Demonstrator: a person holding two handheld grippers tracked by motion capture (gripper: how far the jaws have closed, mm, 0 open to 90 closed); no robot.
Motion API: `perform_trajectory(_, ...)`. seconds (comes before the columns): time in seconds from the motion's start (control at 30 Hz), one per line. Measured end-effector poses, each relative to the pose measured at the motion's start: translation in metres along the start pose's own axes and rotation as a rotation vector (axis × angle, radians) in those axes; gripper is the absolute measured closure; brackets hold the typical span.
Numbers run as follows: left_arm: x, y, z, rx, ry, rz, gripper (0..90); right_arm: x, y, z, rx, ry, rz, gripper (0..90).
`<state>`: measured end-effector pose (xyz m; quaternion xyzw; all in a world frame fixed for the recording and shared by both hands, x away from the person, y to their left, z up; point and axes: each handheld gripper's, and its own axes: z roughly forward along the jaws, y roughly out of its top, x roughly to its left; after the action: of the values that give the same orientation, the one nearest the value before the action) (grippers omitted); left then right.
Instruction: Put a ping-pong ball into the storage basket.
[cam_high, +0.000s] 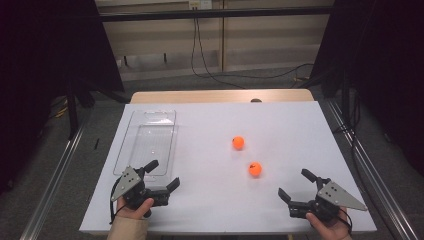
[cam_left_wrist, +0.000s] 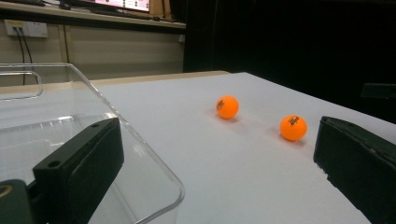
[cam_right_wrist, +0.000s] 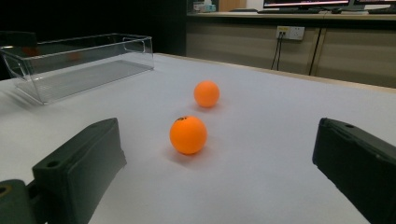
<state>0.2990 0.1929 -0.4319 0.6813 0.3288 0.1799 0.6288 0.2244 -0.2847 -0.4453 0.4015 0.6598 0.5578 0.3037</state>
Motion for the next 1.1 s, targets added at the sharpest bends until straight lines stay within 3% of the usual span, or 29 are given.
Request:
perform_trajectory(0.57,-0.013,0.004,0.018,0.007,-0.039,-0.011,1.5,0.000,0.000,0.000,-0.001,0.007,0.002,1.1)
perform_trajectory(0.67,-0.015,0.004,0.021,0.005,-0.060,-0.053,1.5,0.000,0.000,0.001,0.001,0.008,0.002,1.1)
perform_trajectory(1.1,-0.023,0.003,0.035,0.028,-0.069,-0.028,1.6,0.000,0.000,0.001,0.003,0.010,0.005,1.1)
